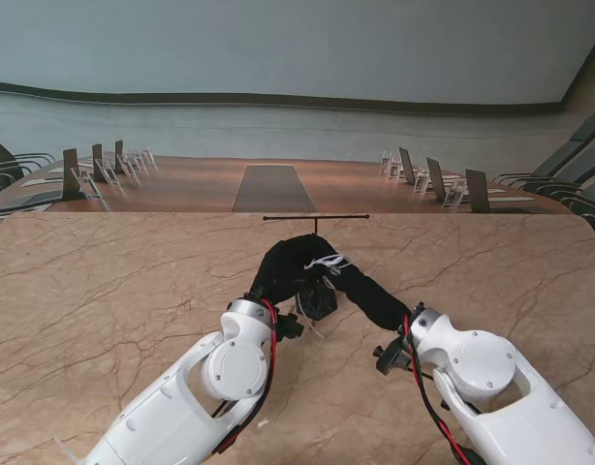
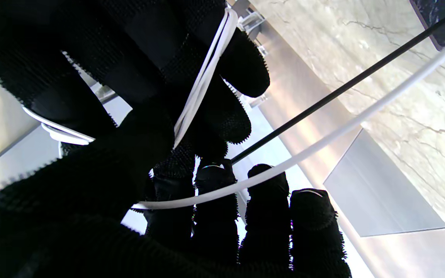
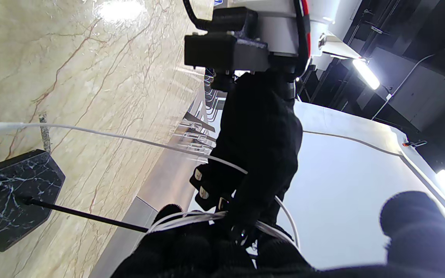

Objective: Take the wired earphone off the rack, coil the cable and place them on the table

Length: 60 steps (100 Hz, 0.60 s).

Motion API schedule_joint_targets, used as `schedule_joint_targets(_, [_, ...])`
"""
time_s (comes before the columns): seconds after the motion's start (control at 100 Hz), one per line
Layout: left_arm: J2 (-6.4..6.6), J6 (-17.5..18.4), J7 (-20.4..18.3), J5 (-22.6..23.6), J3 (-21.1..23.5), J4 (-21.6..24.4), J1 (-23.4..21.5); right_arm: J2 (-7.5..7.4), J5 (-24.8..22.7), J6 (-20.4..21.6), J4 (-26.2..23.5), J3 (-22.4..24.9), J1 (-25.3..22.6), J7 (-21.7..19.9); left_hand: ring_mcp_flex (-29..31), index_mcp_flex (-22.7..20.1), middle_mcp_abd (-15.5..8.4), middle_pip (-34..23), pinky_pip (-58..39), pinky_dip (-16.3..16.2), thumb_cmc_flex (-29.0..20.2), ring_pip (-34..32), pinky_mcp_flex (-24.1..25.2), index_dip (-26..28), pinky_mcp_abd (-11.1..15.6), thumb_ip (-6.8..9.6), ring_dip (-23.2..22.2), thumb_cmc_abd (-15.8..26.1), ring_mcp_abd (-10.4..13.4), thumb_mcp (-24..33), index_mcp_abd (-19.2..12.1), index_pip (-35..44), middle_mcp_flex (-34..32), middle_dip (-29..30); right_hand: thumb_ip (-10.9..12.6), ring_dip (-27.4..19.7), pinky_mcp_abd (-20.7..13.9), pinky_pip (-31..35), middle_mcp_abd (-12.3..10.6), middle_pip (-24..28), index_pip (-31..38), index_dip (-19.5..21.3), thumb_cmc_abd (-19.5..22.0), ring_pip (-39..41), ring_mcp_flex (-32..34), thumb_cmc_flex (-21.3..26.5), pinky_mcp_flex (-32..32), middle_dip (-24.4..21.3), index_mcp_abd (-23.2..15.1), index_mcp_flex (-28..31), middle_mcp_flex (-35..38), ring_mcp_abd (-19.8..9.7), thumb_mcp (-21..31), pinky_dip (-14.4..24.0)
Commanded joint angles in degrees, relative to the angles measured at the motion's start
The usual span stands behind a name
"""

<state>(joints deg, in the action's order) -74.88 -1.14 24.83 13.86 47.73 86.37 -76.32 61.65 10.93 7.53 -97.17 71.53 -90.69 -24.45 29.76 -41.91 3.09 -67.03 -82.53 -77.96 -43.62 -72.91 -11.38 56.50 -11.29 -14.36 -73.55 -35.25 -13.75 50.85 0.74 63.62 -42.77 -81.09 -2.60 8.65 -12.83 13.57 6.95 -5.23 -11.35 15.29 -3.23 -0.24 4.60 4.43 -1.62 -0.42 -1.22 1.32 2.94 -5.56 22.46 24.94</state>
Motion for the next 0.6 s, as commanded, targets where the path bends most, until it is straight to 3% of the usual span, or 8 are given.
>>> schedule_joint_targets(0.0, [-0.45, 0.0, 1.2, -0.3, 1.1, 0.3, 0.4, 0.09, -0.7, -0.1, 0.2, -0.5, -1.7, -0.7, 1.4, 5.0, -1.5, -1.5, -1.3, -2.9, -5.4, -0.7, -0.6, 3.1, 1.7, 1.61, -2.3, 4.6, 1.6, 4.9, -1.0, 3.0, 2.1, -1.5, -2.0, -0.9, 1.1, -0.1, -4.6, 2.2, 9.0, 2.4, -0.3, -0.9, -0.1, -0.6, -0.2, -0.1, 1.3, 7.1, 4.0, -0.8, -0.8, 0.8])
schedule_joint_targets(0.11, [-0.47, -0.1, 1.3, -0.4, 1.2, 0.5, 0.1, 0.24, -0.8, 0.4, 0.7, -0.7, -1.3, 0.0, 1.7, 5.3, -1.8, -1.8, -1.5, -3.0, -5.0, -0.9, -0.9, 3.1, 1.7, 1.57, -2.4, 4.9, 1.7, 5.0, -1.1, 3.2, 2.1, -1.5, -2.0, -1.4, 0.7, -0.4, -4.9, 2.2, 8.5, 1.3, -0.3, -1.0, -0.1, -0.6, 0.0, -0.3, 1.5, 7.2, 4.1, -1.2, -0.6, 0.8])
schedule_joint_targets(0.13, [-0.51, -0.1, 1.5, -0.5, 1.2, 0.6, 0.0, 0.26, -0.9, 0.6, 0.9, -0.8, -1.2, 0.1, 1.8, 5.2, -1.7, -1.9, -1.6, -3.0, -5.1, -1.0, -1.0, 3.1, 1.6, 1.59, -2.4, 4.8, 1.6, 5.0, -1.1, 3.3, 2.0, -1.5, -2.0, -2.6, 0.6, -1.6, -5.1, 2.2, 8.6, -3.4, -0.5, -0.7, -0.2, -0.7, 0.4, -0.3, 1.6, 7.6, 4.1, -1.4, -0.2, 0.5])
schedule_joint_targets(0.17, [-0.58, 0.0, 1.7, -0.6, 1.2, 0.8, -0.1, 0.25, -1.3, 1.0, 1.2, -0.9, -0.9, 0.2, 2.0, 5.2, -1.7, -2.0, -1.7, -3.1, -5.0, -1.1, -1.2, 3.1, 1.4, 1.58, -2.4, 4.8, 1.4, 5.2, -1.0, 3.4, 1.8, -1.5, -2.0, -3.0, 0.5, -1.9, -5.1, 2.2, 8.6, -5.0, -0.4, -0.8, -0.2, -0.9, 0.6, -0.3, 1.7, 7.7, 4.1, -1.5, -0.1, 0.5])
schedule_joint_targets(0.33, [0.36, -0.3, -1.2, 0.0, 0.8, 1.8, -0.6, 0.38, -1.0, 2.7, 2.0, -1.2, 1.0, 0.4, 1.8, 5.3, -1.7, -2.0, -1.7, -3.1, -5.0, -1.1, -1.1, 3.0, 1.6, 1.72, -2.4, 4.8, 1.7, 5.2, -1.1, 3.6, 1.9, -1.6, -1.9, -3.6, -0.1, -2.4, -5.6, 2.2, 8.7, -5.6, -0.7, -1.3, -0.1, -0.5, 0.7, -0.3, 1.9, 7.9, 4.1, -1.9, 0.0, 0.2])
schedule_joint_targets(0.59, [0.71, -0.9, -4.4, -0.3, -1.7, 1.0, 0.1, 0.14, 0.0, 4.4, 1.5, -2.1, 4.1, -1.1, 1.6, 4.8, -1.7, -2.0, -1.3, -2.9, -5.4, -0.9, -0.8, 2.6, 1.8, 2.09, -2.3, 4.3, 1.7, 5.3, -1.1, 3.4, 1.8, -1.7, -1.7, -3.9, 0.0, -2.8, -5.4, 2.2, 9.5, -5.0, -1.0, -1.2, -0.1, -0.1, 0.8, -0.3, 2.0, 7.8, 4.1, -1.7, 0.1, -0.1])
